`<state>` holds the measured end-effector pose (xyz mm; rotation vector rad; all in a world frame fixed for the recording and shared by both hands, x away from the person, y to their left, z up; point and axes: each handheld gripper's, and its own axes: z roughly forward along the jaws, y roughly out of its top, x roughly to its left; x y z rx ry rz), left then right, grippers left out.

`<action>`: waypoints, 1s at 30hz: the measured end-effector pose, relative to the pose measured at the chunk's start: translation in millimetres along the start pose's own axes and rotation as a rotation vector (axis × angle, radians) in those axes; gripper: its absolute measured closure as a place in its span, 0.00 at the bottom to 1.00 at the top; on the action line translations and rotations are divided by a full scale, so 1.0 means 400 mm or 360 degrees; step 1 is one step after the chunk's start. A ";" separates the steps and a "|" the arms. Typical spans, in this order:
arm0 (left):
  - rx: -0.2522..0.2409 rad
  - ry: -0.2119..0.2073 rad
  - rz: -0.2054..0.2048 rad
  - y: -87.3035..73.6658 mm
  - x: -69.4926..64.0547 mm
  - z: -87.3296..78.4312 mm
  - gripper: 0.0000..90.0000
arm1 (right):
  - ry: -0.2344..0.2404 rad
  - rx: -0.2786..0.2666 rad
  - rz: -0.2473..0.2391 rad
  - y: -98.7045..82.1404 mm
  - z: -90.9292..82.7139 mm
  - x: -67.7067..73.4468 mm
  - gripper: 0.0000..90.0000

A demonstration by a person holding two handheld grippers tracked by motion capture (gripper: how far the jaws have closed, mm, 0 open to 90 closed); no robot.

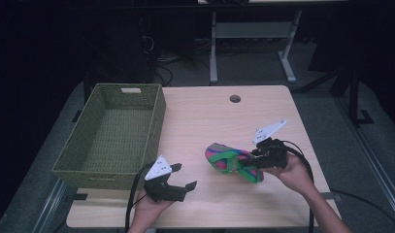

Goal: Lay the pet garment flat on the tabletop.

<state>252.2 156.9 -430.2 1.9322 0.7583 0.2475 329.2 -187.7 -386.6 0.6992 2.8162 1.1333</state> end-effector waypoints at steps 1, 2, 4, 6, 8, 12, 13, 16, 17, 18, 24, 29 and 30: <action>0.0000 -0.0001 0.0000 0.000 -0.001 -0.001 0.18 | -0.0002 0.0005 -0.0012 -0.001 0.004 0.000 0.83; -0.0003 -0.0001 0.0002 0.000 -0.001 -0.001 0.18 | 0.0003 0.0012 -0.0005 -0.003 0.009 0.002 0.83; -0.0012 0.0002 0.0009 0.001 -0.002 -0.003 0.18 | 0.0016 0.0021 -0.0002 -0.006 0.019 0.003 0.82; -0.0013 0.0005 0.0015 0.002 -0.003 -0.005 0.18 | 0.0030 0.0024 0.0007 -0.010 0.029 0.005 0.82; -0.0021 0.0002 0.0010 0.003 -0.003 -0.005 0.18 | 0.0050 0.0040 0.0009 -0.013 0.043 0.006 0.82; -0.0020 -0.0007 0.0013 0.003 -0.002 -0.003 0.18 | 0.0069 0.0053 0.0015 -0.017 0.060 0.012 0.82; -0.0020 -0.0007 0.0014 0.004 -0.002 -0.003 0.18 | 0.0074 0.0055 0.0010 -0.018 0.065 0.013 0.82; -0.0030 -0.0009 0.0008 0.004 -0.002 -0.003 0.18 | 0.0102 0.0081 0.0011 -0.020 0.083 0.017 0.82; -0.0031 -0.0009 0.0007 0.004 -0.002 -0.004 0.18 | 0.0110 0.0094 0.0010 -0.020 0.088 0.017 0.82; -0.0030 -0.0006 0.0008 0.004 -0.003 -0.004 0.18 | 0.0121 0.0104 0.0014 -0.020 0.094 0.018 0.82; -0.0036 -0.0014 0.0005 0.005 -0.002 -0.004 0.18 | 0.0139 0.0118 -0.0020 -0.021 0.117 0.026 0.81; -0.0036 -0.0014 0.0005 0.005 -0.002 -0.004 0.18 | 0.0169 0.0117 -0.0017 -0.029 0.135 0.032 0.80; -0.0036 -0.0015 0.0005 0.005 -0.002 -0.003 0.18 | 0.0175 0.0123 -0.0014 -0.029 0.136 0.034 0.79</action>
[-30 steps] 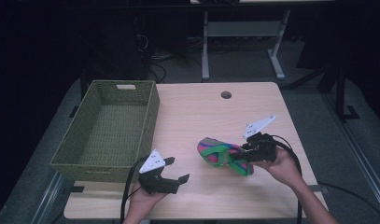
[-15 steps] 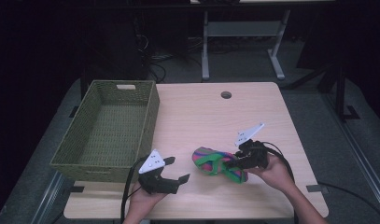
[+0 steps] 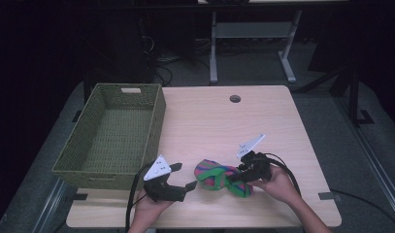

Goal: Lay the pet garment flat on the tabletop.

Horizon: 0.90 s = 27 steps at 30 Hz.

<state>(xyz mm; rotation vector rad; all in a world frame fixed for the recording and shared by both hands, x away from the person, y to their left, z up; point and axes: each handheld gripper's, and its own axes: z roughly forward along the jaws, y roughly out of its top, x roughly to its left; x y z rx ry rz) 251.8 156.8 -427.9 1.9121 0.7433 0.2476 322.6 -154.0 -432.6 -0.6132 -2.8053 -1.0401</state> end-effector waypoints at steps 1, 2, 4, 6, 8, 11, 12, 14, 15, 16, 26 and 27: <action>0.0001 0.0000 -0.0002 0.000 0.000 0.000 0.18 | -0.0002 -0.0002 -0.0005 0.000 0.001 0.001 0.78; 0.0001 -0.0001 -0.0001 0.000 0.000 0.000 0.18 | 0.0000 -0.0003 -0.0024 0.000 0.003 0.003 0.77; 0.0001 -0.0001 0.0001 0.000 0.000 0.001 0.18 | 0.0013 -0.0004 -0.0016 0.000 0.005 0.007 0.74; 0.0003 0.0000 0.0002 0.000 0.000 0.000 0.18 | 0.0016 0.0008 -0.0036 -0.001 0.010 0.013 0.71; 0.0005 0.0000 0.0005 0.000 -0.001 0.000 0.18 | 0.0016 0.0009 -0.0033 -0.003 0.015 0.020 0.68; 0.0006 -0.0002 0.0006 0.000 -0.001 0.000 0.18 | 0.0011 0.0031 -0.0042 -0.010 0.026 0.027 0.63; 0.0007 -0.0003 0.0004 0.000 -0.001 0.001 0.18 | 0.0012 0.0037 -0.0043 -0.014 0.030 0.029 0.61; 0.0010 -0.0004 0.0007 0.000 -0.001 0.001 0.18 | 0.0020 0.0042 -0.0037 -0.018 0.032 0.031 0.57; 0.0013 -0.0004 0.0007 0.000 -0.002 0.002 0.18 | 0.0019 0.0035 -0.0051 -0.021 0.033 0.033 0.54; 0.0018 -0.0004 0.0008 0.000 -0.002 0.002 0.18 | 0.0008 0.0034 -0.0065 -0.024 0.031 0.035 0.51; 0.0019 -0.0013 0.0008 -0.001 -0.004 0.006 0.18 | 0.0029 -0.0028 -0.0056 -0.037 0.000 0.053 0.42; 0.0024 -0.0013 0.0012 -0.001 -0.003 0.006 0.18 | 0.0019 -0.0040 -0.0056 -0.036 -0.007 0.057 0.42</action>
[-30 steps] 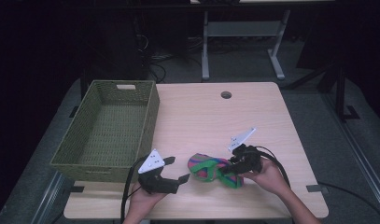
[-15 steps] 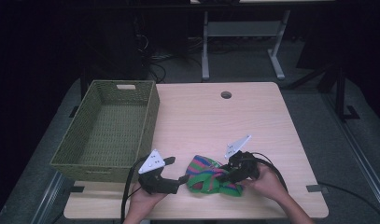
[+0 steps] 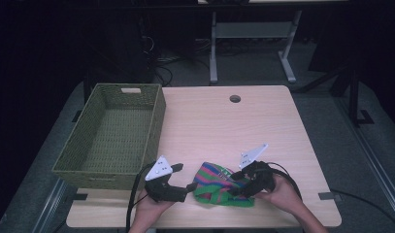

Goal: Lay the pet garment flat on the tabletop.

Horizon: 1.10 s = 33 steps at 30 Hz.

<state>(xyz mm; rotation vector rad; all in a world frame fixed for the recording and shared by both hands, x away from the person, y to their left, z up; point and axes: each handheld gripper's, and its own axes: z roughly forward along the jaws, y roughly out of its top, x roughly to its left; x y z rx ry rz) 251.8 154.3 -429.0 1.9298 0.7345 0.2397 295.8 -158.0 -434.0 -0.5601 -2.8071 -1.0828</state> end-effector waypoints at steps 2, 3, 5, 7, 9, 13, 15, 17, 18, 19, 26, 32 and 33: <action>-0.0002 0.0000 -0.0001 0.000 0.000 -0.001 0.18 | 0.0005 -0.0020 0.0012 0.001 -0.012 0.004 0.42; 0.0002 0.0000 0.0000 0.000 0.000 -0.002 0.18 | 0.0005 -0.0034 0.0003 0.001 -0.021 0.005 0.42; 0.0001 0.0002 -0.0003 0.000 0.000 -0.003 0.18 | 0.0004 -0.0052 0.0004 0.002 -0.033 0.009 0.43; -0.0002 0.0002 -0.0005 0.000 0.001 -0.001 0.18 | 0.0006 -0.0061 -0.0011 0.006 -0.042 0.017 0.45; -0.0003 0.0001 -0.0005 0.000 0.000 0.000 0.18 | 0.0010 -0.0078 -0.0036 0.009 -0.050 0.026 0.47; 0.0004 0.0001 -0.0003 0.000 -0.001 0.000 0.18 | 0.0022 -0.0098 -0.0106 0.020 -0.058 0.049 0.53; 0.0002 0.0003 -0.0003 -0.001 -0.002 0.000 0.18 | 0.0037 -0.0102 -0.0129 0.023 -0.060 0.057 0.57; -0.0001 -0.0003 -0.0007 0.001 -0.003 0.001 0.18 | 0.0046 -0.0098 -0.0153 0.027 -0.058 0.065 0.63; -0.0009 -0.0007 -0.0012 0.002 -0.005 0.003 0.18 | 0.0052 -0.0094 -0.0163 0.028 -0.055 0.067 0.64; 0.0002 -0.0009 0.0002 0.002 -0.005 0.004 0.18 | 0.0063 -0.0088 -0.0167 0.029 -0.053 0.069 0.66; 0.0018 -0.0018 0.0011 0.001 -0.010 0.009 0.18 | 0.0060 -0.0024 -0.0219 0.031 -0.022 0.069 0.72; 0.0017 -0.0019 0.0010 0.001 -0.008 0.010 0.18 | 0.0011 0.0055 -0.0212 0.020 0.004 0.056 0.70; 0.0018 -0.0020 0.0011 0.001 -0.008 0.010 0.18 | 0.0009 0.0061 -0.0209 0.018 0.008 0.055 0.70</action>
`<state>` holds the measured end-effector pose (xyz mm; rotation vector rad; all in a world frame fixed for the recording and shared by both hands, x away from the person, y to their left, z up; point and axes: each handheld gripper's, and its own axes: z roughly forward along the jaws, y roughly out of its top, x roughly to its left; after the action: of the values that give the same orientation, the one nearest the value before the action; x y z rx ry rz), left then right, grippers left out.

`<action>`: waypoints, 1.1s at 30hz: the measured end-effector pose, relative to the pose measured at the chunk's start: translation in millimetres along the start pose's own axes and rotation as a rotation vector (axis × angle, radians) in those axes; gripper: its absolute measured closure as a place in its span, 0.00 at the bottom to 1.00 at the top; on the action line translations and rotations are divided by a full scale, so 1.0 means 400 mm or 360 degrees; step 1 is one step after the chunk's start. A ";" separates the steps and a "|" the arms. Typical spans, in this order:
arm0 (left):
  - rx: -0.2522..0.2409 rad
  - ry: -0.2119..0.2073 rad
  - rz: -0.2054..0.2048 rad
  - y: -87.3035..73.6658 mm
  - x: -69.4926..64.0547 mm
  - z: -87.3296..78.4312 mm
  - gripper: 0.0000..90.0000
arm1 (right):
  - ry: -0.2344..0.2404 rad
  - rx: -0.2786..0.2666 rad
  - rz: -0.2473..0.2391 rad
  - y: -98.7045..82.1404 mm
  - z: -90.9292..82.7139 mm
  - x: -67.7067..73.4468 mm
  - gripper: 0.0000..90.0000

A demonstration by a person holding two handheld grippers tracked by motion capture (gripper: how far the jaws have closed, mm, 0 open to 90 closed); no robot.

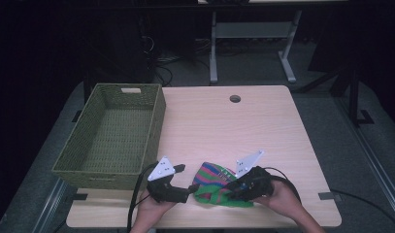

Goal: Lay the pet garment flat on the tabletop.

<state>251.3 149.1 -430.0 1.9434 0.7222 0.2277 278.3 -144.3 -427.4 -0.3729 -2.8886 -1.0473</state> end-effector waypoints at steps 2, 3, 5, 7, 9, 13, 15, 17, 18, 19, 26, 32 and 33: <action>0.0000 -0.0001 -0.0001 0.000 -0.001 0.000 0.18 | -0.0013 0.0017 0.0010 -0.005 0.009 -0.002 0.70; 0.0000 -0.0001 0.0000 -0.001 -0.001 0.000 0.18 | -0.0018 0.0024 0.0018 -0.007 0.012 -0.001 0.70; 0.0001 -0.0002 0.0001 0.000 0.000 -0.001 0.18 | -0.0022 0.0031 0.0014 -0.011 0.022 -0.002 0.70; 0.0001 -0.0005 -0.0001 -0.001 0.000 0.000 0.18 | -0.0026 0.0045 0.0020 -0.015 0.028 -0.001 0.71; 0.0003 -0.0010 -0.0003 -0.001 -0.001 0.003 0.18 | -0.0037 0.0054 0.0004 -0.020 0.036 0.001 0.72; 0.0008 -0.0015 -0.0001 -0.001 -0.003 0.004 0.18 | -0.0046 0.0052 0.0017 -0.033 0.045 0.001 0.76; 0.0009 -0.0018 -0.0004 -0.001 -0.002 0.004 0.18 | -0.0051 0.0042 0.0024 -0.039 0.050 0.000 0.80; 0.0016 -0.0023 -0.0005 -0.001 -0.001 0.005 0.18 | -0.0079 0.0038 0.0008 -0.042 0.050 0.003 0.85; 0.0015 -0.0026 -0.0008 -0.001 -0.001 0.005 0.18 | -0.0087 0.0032 0.0002 -0.043 0.050 0.004 0.87; 0.0016 -0.0032 -0.0011 -0.001 -0.001 0.006 0.18 | -0.0093 0.0032 0.0000 -0.044 0.050 0.003 0.88; 0.0016 -0.0046 -0.0007 0.000 0.000 0.006 0.19 | -0.0077 -0.0009 0.0003 -0.043 0.038 0.005 0.93; 0.0033 -0.0070 0.0014 0.002 -0.003 0.009 0.19 | -0.0057 -0.0100 0.0046 -0.036 0.001 0.011 0.93; 0.0033 -0.0076 0.0021 0.003 -0.003 0.009 0.19 | -0.0051 -0.0136 0.0055 -0.035 -0.008 0.011 0.93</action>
<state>252.2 145.3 -430.5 1.9671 0.6829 0.1818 270.6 -155.7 -433.3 -0.4466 -2.8606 -1.1723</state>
